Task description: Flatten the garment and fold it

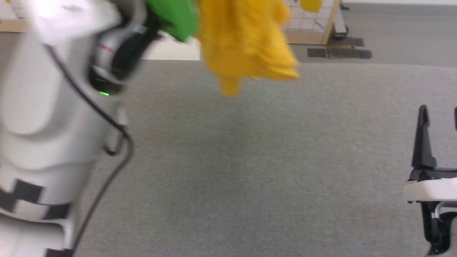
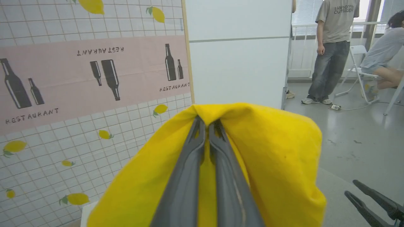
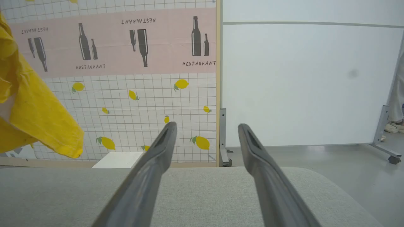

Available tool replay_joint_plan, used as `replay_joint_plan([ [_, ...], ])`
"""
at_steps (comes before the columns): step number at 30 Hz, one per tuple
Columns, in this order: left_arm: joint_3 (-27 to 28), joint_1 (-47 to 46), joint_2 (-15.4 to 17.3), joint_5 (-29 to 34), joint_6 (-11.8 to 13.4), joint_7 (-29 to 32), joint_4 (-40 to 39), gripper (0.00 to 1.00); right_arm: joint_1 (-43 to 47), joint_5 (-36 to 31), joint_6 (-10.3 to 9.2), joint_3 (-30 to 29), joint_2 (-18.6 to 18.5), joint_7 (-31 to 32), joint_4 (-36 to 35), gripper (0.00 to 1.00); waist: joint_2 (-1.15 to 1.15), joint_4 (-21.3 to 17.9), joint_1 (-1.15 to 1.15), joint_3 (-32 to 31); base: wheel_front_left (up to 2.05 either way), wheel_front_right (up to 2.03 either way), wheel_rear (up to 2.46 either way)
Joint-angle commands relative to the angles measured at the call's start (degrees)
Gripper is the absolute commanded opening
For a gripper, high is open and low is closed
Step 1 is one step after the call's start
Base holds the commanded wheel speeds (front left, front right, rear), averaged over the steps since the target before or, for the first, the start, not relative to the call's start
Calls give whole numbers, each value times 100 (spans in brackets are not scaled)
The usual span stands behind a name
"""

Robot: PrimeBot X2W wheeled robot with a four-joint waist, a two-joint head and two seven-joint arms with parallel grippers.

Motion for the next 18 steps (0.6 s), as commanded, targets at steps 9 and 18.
replay_joint_plan([
  [9, -656, 526, -838, -60, -161, -528, 135, 0, -152, 27, -9, -386, -1, -76, -25, 100, 0, -530, 0, 195, 0, 0, 0],
  [18, -1466, 1877, -770, 442, -282, -1246, 1066, 0, -57, 88, -9, -311, -1, -45, -71, 100, 0, -779, 0, 364, 0, 0, 0],
])
